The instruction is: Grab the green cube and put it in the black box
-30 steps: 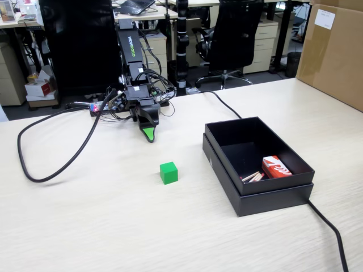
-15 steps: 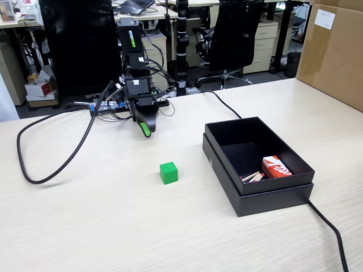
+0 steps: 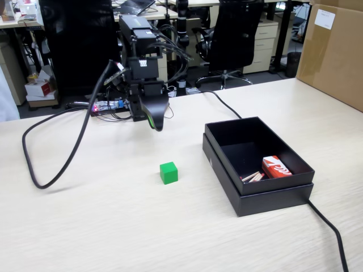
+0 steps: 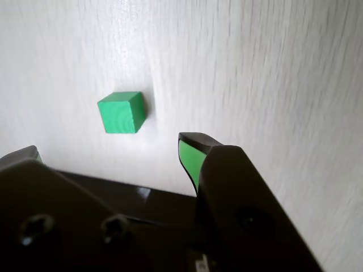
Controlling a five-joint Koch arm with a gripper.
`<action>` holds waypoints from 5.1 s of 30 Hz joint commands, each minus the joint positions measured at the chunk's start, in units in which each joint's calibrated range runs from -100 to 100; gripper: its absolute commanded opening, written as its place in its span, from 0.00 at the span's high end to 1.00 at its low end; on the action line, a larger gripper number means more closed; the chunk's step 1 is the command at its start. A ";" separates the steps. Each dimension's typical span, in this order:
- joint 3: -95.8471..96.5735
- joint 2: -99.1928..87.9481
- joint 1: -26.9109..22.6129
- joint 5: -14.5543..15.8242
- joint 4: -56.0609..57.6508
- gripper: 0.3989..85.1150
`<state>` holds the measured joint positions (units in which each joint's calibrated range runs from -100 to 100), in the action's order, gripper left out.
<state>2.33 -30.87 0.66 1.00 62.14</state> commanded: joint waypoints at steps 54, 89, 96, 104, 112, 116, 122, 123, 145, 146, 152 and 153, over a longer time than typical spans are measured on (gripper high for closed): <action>-24.27 20.60 -0.44 -0.54 3.74 0.99; -41.13 48.72 -17.58 7.91 3.74 0.99; -38.86 50.09 -17.53 8.40 3.74 0.87; -36.33 48.49 -17.34 8.69 4.00 0.43; -37.23 28.41 -16.12 8.89 3.48 0.41; -34.15 15.78 -14.95 7.13 0.20 0.42; -20.37 -6.02 -11.62 5.52 -6.98 0.44; -17.83 -9.11 -11.04 5.52 -6.98 0.44; 51.16 -63.85 -2.10 0.44 -40.24 0.43; 53.61 -65.11 -1.86 0.44 -41.79 0.43; 65.76 -68.32 -0.24 0.20 -48.62 0.42; 67.66 -68.44 -0.05 0.10 -50.43 0.42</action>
<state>70.24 -97.54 0.17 1.54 18.39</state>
